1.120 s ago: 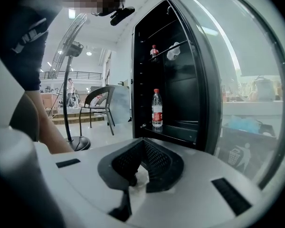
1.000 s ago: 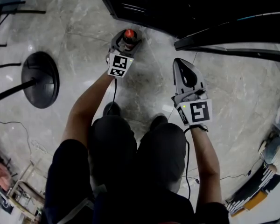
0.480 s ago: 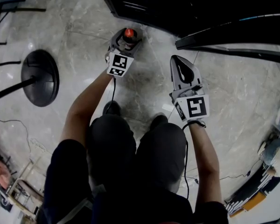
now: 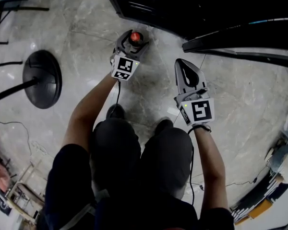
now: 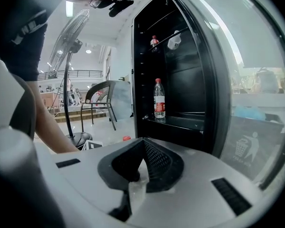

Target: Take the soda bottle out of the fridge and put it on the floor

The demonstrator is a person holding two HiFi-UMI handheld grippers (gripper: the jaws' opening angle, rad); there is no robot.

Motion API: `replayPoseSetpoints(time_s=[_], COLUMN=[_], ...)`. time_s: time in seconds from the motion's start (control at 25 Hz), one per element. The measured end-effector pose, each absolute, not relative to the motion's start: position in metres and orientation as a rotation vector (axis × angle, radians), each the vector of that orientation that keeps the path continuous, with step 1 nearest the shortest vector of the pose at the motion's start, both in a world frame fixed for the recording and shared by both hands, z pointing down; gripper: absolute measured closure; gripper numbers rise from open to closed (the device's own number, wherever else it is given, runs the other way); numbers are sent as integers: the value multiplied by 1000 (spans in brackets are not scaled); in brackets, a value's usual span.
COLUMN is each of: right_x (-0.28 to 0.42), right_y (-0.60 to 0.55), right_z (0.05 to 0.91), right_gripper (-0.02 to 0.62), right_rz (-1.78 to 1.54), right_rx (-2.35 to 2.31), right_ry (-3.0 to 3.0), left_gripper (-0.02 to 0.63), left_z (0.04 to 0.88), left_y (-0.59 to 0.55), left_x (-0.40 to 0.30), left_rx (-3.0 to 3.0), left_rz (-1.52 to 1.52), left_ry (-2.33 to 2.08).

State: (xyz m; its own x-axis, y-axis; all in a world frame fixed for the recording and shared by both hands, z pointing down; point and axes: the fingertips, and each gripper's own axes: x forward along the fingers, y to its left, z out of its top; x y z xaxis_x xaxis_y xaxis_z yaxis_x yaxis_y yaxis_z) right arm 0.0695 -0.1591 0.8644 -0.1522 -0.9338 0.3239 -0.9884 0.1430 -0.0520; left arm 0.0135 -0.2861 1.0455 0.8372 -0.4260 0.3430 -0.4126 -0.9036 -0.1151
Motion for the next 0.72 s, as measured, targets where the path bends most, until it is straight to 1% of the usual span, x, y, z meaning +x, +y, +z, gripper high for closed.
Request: replayPoseSetpoints(time_s=[0.4, 0.72], right_x=[71, 65], right_y=[-160, -159], right_z=[866, 873], right_gripper=[577, 577], right_rz=[368, 376], right_rx=[1885, 1866], right_ry=[-2203, -2215], left_gripper=[264, 264], left_z=[1040, 1023], left_y=[-283, -271], left_x=[8, -12], left_rx=[-2951, -2963], left_rz=[-577, -551], left_ry=[654, 640])
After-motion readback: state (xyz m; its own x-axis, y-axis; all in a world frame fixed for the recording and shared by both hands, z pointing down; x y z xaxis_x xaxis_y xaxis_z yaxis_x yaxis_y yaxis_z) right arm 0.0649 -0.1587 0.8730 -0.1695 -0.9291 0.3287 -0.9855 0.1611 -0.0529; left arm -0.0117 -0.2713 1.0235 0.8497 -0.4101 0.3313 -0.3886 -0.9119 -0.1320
